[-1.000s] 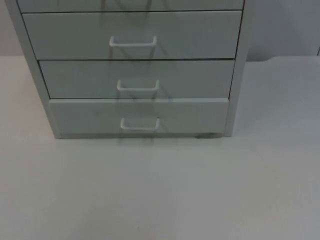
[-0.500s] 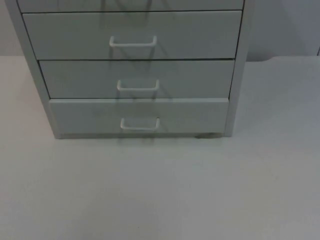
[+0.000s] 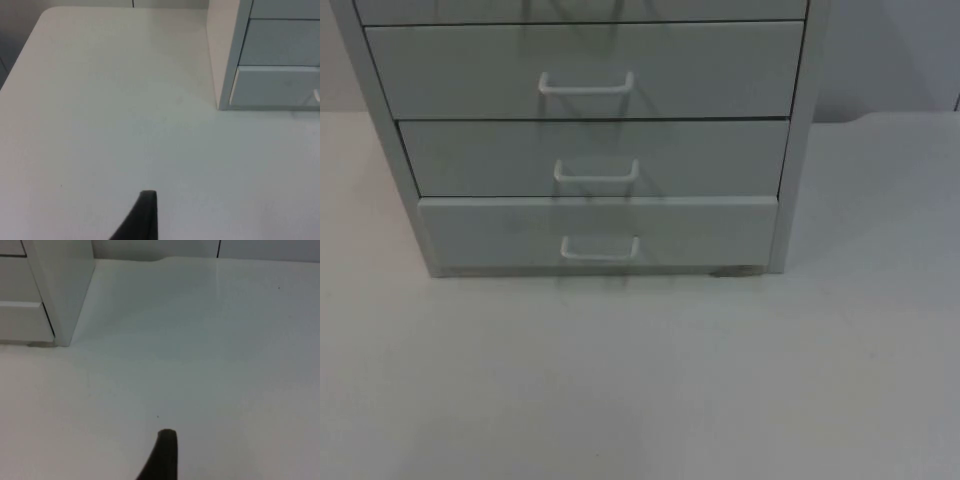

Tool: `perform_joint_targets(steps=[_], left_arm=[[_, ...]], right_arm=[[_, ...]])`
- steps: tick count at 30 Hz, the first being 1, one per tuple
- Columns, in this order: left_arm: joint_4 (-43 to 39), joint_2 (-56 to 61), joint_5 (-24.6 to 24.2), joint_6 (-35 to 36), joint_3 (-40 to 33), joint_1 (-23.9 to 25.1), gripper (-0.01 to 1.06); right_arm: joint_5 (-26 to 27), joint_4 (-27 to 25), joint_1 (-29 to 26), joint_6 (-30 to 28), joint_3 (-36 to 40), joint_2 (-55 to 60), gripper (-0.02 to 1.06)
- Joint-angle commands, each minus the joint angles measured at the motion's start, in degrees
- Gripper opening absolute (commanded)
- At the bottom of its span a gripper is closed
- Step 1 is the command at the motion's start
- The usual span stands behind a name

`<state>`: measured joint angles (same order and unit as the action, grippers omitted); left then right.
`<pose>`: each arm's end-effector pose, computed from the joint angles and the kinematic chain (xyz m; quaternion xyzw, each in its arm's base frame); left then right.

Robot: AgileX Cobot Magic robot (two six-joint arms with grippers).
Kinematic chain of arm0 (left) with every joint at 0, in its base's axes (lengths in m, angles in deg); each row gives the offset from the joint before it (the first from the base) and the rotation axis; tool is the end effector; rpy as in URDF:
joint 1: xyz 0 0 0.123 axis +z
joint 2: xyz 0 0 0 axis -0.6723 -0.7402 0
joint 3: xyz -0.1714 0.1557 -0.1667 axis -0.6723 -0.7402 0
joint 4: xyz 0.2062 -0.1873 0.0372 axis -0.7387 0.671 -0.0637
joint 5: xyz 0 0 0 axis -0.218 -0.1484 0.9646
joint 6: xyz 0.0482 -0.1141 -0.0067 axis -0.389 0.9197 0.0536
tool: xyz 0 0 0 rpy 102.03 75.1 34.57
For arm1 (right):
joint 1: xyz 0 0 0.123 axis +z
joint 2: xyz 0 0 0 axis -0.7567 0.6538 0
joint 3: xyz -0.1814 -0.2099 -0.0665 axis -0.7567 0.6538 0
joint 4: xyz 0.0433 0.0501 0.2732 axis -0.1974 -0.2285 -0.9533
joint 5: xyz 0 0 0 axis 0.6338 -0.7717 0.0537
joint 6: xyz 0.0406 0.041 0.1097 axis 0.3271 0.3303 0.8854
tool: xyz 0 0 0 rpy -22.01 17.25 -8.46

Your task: Open the drawer with the left hand, place the block into the drawer with the right hand, then close the drawer with the left hand.

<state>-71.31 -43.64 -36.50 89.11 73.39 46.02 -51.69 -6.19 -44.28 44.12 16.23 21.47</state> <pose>0.0497 -0.0040 0.2731 -0.0230 0.8600 -0.0144 0.5096 0.0475 -0.0037 0.2818 -0.0314 0.8524 -0.0113 0.5218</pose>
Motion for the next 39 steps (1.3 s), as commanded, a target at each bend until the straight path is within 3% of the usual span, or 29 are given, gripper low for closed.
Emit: perform_joint_targets(steps=[1,7,14,39], left_arm=[[0.3,0.1,0.8,0.5,-0.3,0.3,1.05],[0.3,0.1,0.8,0.5,-0.3,0.3,1.05],[0.3,0.1,0.8,0.5,-0.3,0.3,1.05],[0.4,0.1,0.8,0.5,-0.3,0.3,1.05]], right_arm=[[0.2,0.5,-0.2,0.4,0.3,-0.2,0.76],[0.2,-0.4,-0.2,-1.0,0.4,-0.2,0.77],[0.2,-0.9,-0.2,-1.7,0.4,-0.2,1.05],[0.2,-1.4,-0.2,-1.2,0.3,-0.2,1.05]])
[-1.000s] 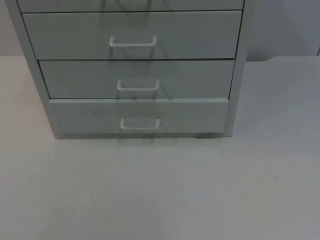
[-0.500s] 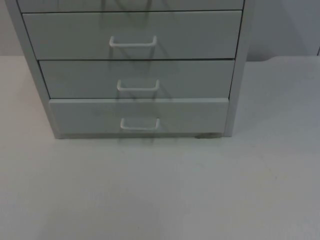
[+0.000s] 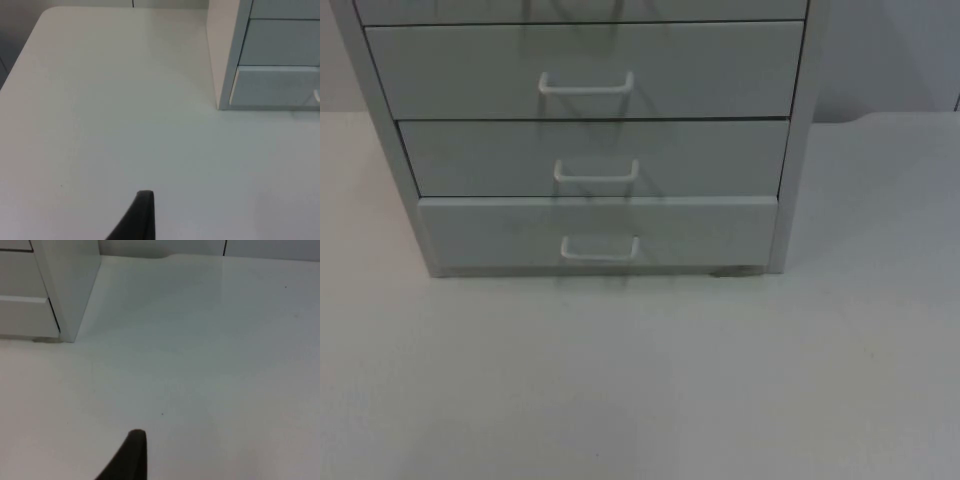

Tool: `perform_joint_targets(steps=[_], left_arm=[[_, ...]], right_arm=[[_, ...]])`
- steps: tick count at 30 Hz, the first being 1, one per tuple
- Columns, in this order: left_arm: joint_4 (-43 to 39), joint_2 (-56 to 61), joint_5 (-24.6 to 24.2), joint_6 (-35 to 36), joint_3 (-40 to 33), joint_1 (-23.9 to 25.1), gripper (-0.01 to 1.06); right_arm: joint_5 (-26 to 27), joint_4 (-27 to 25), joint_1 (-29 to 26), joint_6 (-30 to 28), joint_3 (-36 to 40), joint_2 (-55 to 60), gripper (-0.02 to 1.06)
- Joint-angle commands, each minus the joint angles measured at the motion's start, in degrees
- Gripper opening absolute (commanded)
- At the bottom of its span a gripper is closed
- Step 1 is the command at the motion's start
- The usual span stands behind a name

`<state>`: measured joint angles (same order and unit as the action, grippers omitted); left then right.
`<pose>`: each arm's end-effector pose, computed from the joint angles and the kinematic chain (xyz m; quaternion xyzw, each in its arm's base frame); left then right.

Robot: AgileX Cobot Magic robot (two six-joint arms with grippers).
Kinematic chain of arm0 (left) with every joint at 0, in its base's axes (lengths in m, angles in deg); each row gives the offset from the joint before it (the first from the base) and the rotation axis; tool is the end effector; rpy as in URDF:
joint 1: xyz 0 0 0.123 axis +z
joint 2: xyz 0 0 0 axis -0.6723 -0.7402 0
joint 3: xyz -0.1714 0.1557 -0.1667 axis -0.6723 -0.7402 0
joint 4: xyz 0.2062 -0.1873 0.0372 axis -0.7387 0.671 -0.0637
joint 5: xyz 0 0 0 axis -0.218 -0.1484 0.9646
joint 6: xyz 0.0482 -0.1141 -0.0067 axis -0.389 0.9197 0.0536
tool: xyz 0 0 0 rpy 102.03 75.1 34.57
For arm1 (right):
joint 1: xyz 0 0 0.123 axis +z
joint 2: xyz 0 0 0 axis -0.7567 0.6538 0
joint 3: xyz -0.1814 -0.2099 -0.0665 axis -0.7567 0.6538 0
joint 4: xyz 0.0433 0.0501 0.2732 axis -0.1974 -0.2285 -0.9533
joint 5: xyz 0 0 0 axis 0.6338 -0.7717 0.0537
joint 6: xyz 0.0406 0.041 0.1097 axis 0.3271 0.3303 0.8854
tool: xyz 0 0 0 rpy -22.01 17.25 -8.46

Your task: Open the drawer with the left hand, place the block into the drawer with the right hand, then close the drawer with the left hand.

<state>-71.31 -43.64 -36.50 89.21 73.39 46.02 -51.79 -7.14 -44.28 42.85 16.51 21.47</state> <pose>0.0497 -0.0040 0.2731 -0.0238 0.8599 -0.0148 0.5096 0.0479 -0.0018 0.2799 -0.0415 0.8539 -0.0089 0.5187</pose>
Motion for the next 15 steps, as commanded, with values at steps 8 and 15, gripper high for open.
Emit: perform_joint_targets(steps=[8,15], left_arm=[[0.4,0.1,0.8,0.4,-0.3,0.3,1.05],[0.4,0.1,0.8,0.4,-0.3,0.3,1.05]], right_arm=[[0.4,-0.5,-4.2,0.0,0.1,-0.2,1.05],[0.3,-0.7,-4.2,0.0,0.1,-0.2,1.05]])
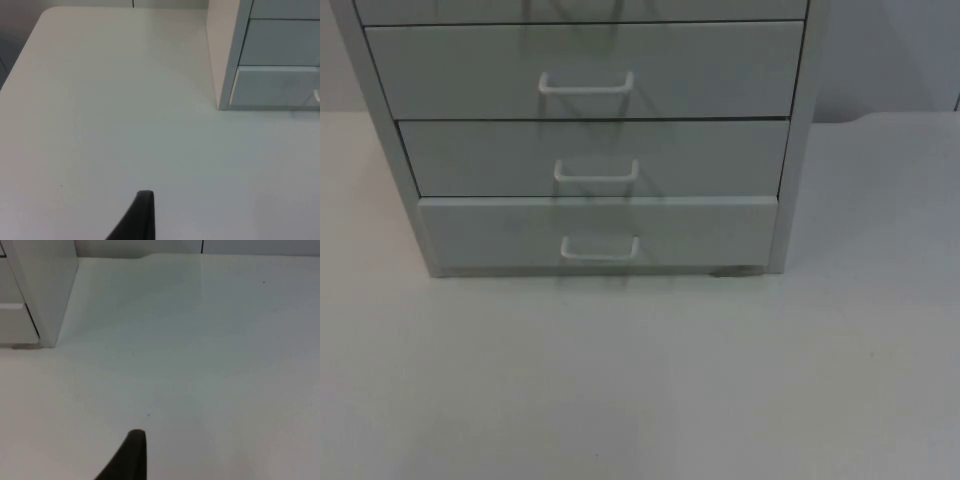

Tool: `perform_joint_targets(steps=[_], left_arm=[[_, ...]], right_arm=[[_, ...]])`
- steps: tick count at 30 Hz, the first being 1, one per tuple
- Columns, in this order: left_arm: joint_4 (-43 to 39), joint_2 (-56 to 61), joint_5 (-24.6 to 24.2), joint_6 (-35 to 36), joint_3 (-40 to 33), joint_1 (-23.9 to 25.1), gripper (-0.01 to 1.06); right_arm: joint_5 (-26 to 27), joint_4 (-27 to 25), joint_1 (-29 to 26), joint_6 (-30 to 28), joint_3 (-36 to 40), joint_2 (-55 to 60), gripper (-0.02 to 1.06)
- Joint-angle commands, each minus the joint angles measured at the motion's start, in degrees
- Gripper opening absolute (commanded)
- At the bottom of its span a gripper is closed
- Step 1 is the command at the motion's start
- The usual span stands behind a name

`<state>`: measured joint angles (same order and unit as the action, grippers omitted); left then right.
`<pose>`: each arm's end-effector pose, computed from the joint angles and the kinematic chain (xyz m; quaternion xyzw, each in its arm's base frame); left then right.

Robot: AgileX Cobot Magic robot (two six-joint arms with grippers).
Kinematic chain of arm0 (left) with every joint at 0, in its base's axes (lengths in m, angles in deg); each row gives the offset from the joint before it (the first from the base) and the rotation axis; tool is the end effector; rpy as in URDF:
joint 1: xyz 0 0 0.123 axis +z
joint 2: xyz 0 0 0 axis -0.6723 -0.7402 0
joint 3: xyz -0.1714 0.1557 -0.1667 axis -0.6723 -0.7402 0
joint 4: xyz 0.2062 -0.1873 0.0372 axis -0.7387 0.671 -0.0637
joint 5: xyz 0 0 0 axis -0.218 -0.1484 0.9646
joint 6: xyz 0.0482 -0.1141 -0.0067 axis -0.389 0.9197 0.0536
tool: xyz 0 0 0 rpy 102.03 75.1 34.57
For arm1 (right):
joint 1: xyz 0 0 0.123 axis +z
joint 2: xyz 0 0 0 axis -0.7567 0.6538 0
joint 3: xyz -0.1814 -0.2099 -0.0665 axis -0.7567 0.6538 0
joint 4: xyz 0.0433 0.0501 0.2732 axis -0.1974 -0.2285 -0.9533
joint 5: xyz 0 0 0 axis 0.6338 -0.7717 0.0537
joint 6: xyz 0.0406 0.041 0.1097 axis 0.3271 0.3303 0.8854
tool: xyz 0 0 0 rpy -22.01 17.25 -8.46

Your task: Open the drawer with the left hand, place the block into the drawer with the right hand, then close the drawer with the left hand.

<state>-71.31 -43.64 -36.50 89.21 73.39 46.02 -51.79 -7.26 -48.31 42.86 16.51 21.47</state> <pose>0.0497 -0.0040 0.2731 -0.0238 0.8599 -0.0148 0.5096 0.0476 -0.0049 0.2799 -0.0114 0.8549 -0.0260 0.5180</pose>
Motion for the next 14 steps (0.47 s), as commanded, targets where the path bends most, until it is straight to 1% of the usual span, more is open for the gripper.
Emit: perform_joint_targets(steps=[1,10,12,14], left_arm=[[0.4,0.1,0.8,0.4,-0.3,0.3,1.05],[0.4,0.1,0.8,0.4,-0.3,0.2,1.05],[0.3,0.1,0.8,0.4,-0.3,-0.6,1.05],[0.3,0.1,0.8,0.4,-0.3,-2.3,1.05]], right_arm=[[0.3,-0.5,-0.2,0.0,0.1,-0.2,1.05],[0.3,-0.5,-0.3,0.0,0.1,-0.2,1.05],[0.3,-0.5,-0.3,0.0,0.1,-0.2,1.05],[0.3,-0.5,-0.3,0.0,0.1,-0.2,1.05]])
